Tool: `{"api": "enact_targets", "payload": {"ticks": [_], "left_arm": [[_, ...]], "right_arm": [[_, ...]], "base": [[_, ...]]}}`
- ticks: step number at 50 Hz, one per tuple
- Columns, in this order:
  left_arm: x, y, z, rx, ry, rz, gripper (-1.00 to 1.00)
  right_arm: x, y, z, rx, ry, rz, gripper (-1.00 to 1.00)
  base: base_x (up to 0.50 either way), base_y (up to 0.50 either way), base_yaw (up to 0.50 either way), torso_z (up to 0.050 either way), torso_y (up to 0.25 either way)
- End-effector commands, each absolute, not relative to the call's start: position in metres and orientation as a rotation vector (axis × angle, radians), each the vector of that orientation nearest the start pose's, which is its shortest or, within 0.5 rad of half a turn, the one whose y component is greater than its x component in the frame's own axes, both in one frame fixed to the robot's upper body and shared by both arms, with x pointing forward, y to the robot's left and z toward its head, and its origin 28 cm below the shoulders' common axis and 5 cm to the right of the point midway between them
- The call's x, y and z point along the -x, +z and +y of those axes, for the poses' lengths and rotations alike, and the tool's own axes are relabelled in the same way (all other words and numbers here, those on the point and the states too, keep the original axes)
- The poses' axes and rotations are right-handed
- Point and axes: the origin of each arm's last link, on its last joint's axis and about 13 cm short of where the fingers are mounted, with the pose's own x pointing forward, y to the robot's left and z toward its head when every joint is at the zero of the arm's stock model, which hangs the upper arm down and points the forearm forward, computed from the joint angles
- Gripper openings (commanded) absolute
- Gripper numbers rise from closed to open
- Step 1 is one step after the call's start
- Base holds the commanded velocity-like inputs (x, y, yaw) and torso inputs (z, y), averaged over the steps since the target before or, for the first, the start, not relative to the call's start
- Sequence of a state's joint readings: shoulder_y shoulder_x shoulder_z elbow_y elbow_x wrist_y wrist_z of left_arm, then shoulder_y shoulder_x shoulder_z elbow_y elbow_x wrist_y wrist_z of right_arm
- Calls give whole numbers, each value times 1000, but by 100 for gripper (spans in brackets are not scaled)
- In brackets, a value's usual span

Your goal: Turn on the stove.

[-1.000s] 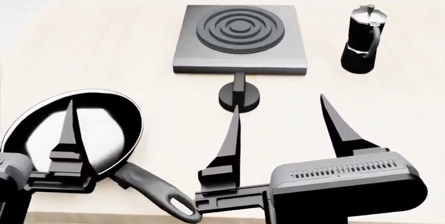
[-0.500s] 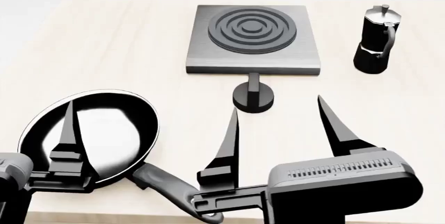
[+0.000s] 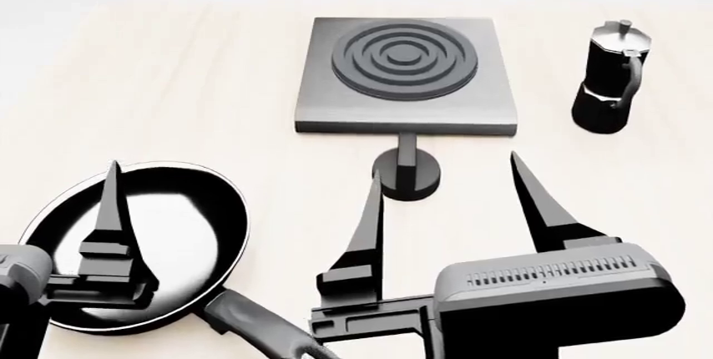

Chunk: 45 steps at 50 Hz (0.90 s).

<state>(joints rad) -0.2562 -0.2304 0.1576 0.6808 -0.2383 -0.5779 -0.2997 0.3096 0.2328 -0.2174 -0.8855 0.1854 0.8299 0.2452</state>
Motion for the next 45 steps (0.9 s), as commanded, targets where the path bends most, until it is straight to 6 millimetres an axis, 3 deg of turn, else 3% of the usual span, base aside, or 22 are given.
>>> {"api": "enact_targets", "payload": {"ticks": [1, 45], "left_arm": [[-222, 162, 201, -20, -3, -311, 100], [-223, 161, 201, -21, -3, -307, 100]], "right_arm": [[-202, 184, -84, 114, 99, -325, 100], [-202, 185, -84, 104, 97, -326, 100]], "base": [[133, 0, 0, 0, 0], [131, 0, 0, 0, 0]]}}
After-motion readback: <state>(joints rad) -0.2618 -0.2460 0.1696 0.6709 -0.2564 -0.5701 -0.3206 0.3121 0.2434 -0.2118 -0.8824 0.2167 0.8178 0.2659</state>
